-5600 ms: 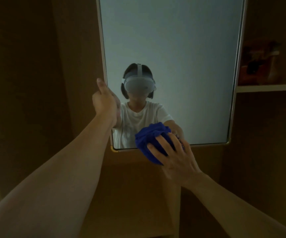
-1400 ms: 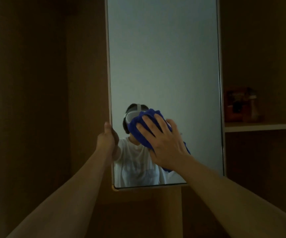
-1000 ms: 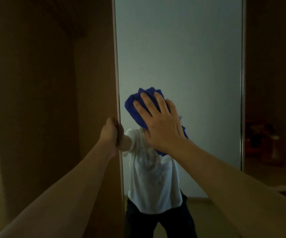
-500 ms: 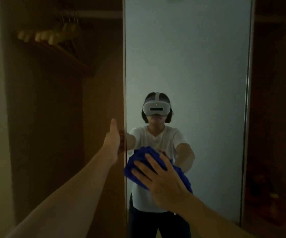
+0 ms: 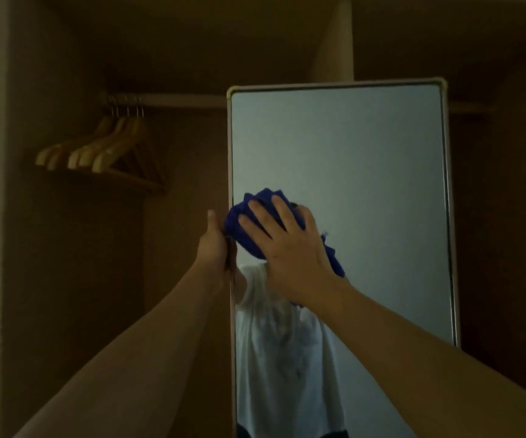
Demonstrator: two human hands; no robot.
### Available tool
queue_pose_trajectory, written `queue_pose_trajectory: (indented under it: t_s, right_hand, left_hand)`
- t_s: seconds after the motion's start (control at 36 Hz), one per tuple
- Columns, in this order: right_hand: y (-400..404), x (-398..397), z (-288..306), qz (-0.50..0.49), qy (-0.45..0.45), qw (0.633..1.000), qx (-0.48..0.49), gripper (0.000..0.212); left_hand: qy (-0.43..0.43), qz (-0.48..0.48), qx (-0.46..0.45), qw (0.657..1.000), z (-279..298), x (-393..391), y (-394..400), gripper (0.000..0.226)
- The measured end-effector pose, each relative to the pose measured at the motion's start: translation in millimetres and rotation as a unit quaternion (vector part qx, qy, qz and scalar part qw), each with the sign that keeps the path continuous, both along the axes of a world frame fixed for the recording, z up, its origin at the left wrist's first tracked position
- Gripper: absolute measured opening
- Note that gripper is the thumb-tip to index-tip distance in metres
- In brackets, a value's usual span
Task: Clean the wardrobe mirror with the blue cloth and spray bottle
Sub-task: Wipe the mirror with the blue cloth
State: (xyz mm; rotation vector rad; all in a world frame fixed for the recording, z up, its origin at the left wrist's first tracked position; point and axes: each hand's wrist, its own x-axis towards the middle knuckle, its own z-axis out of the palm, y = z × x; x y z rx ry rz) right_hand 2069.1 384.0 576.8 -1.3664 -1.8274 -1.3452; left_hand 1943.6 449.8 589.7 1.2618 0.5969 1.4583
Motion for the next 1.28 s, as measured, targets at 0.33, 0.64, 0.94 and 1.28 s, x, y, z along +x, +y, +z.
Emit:
queue_pose_trajectory:
  t_s: [0.33, 0.64, 0.94, 1.28]
  right_hand:
    - [19, -25, 106, 0.005, 0.104, 0.992, 0.068, 0.088]
    - [20, -19, 159, -0.016, 0.102, 0.991, 0.089, 0.087]
    - [4, 55, 155, -0.028, 0.162, 0.975, 0.152, 0.078]
    - [-32, 162, 135, -0.099, 0.309, 0.930, 0.172, 0.077]
  left_hand:
    - [0.007, 0.115, -0.004, 0.993, 4, 23, 17, 0.067]
    - [-0.021, 0.204, 0.044, 0.978, -6, 35, 27, 0.053]
    - [-0.010, 0.256, 0.092, 0.962, -9, 38, 25, 0.057]
    - [-0.011, 0.310, 0.098, 0.946, -16, 39, 43, 0.060]
